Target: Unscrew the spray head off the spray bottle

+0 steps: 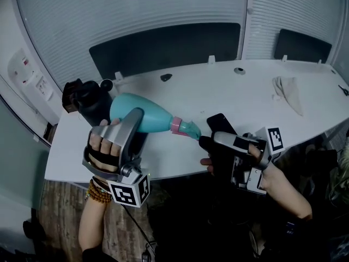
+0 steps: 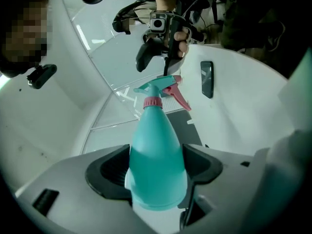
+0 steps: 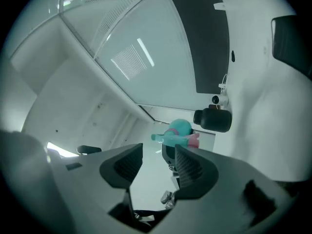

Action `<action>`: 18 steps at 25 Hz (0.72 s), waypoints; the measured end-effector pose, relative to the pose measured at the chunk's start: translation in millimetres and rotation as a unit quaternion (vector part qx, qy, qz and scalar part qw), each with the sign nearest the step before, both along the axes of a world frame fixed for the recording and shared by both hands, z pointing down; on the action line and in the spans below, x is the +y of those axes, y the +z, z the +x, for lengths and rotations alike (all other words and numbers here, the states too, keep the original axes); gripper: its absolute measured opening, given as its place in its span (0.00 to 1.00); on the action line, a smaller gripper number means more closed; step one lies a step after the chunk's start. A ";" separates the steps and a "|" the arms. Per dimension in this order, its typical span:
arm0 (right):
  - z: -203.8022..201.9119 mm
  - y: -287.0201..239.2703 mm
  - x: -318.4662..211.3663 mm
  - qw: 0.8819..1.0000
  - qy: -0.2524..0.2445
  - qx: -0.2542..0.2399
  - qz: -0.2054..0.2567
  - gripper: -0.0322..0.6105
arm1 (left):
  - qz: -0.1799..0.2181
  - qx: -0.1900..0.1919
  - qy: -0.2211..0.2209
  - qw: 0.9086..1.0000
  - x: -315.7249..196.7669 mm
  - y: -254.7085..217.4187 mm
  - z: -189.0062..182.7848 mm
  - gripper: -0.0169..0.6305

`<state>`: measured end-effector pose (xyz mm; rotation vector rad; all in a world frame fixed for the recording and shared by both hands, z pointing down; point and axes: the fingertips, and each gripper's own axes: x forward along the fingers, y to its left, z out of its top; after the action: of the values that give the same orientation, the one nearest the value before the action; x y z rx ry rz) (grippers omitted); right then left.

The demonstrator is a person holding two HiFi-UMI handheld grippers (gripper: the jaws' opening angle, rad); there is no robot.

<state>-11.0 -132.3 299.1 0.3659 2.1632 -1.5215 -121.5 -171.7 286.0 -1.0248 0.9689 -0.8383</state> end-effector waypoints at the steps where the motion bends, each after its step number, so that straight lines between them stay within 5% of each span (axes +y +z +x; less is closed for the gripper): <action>1: -0.5 0.5 0.0 1.000 -0.001 -0.003 -0.004 0.35 | 0.010 0.000 0.000 1.000 1.6 -2.4 -0.2 0.55; 9: -9.3 5.6 9.1 0.999 -0.025 -0.018 -0.027 0.35 | 0.065 -0.013 -0.025 0.998 1.0 -13.8 -2.6 0.55; 18: -11.7 -2.8 6.8 0.998 -0.022 -0.044 -0.031 0.35 | 0.113 -0.036 0.009 0.993 22.5 -17.0 13.6 0.55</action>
<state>-22.7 -125.5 296.4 0.4528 2.0488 -1.5627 -107.8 -149.2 269.0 -0.8017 0.9673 -0.7269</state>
